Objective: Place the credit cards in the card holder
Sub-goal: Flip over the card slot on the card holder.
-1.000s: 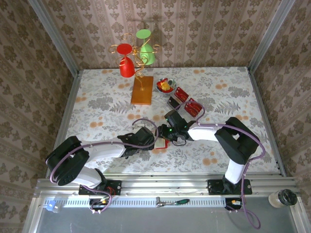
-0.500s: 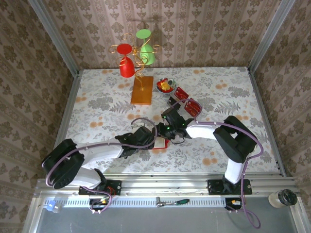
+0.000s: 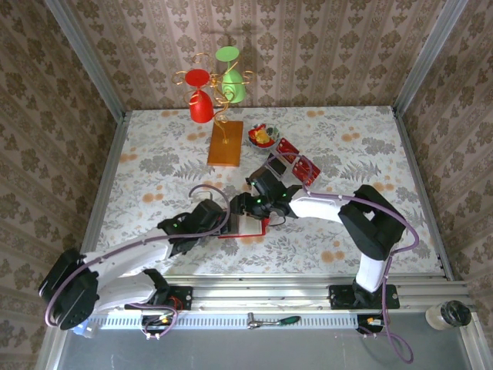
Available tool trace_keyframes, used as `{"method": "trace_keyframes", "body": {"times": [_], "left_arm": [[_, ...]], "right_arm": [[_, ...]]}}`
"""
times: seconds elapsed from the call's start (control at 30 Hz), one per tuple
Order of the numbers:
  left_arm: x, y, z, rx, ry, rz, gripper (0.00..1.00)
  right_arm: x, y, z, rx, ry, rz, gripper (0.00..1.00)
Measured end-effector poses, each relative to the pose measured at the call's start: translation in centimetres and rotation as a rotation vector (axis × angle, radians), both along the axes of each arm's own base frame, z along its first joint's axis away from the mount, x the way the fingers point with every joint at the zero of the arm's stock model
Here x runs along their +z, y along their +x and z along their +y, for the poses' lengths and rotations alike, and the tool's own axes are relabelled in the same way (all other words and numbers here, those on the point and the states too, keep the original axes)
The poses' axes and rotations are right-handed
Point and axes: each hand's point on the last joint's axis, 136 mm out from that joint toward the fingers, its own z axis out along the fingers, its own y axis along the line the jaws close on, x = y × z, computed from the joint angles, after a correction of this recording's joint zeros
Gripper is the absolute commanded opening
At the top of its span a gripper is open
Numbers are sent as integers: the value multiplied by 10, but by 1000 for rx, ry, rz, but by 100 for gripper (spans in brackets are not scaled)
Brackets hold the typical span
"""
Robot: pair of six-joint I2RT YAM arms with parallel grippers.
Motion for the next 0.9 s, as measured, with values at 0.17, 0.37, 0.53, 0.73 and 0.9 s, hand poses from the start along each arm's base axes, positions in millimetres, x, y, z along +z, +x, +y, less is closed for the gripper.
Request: {"method": "trace_keyframes", "body": {"times": [0.17,0.37,0.53,0.73,0.9], "left_arm": [[4,-3,22,43,-5,-9,99],[-2,-8,37,63,18,7,99],[2,-5,37,74,3,-7,99],[2,-5,38,77,0,-9,99],[1,-2,36,80,-2,-11,99]], "right_arm": [[2,0,21,21,21,-6,60],[-16,0,36,30,12,22,61],[-28,-5,42,53,9,48,61],[-28,-5,42,60,10,48,60],[-28,-4,39,76,8,48,58]]}}
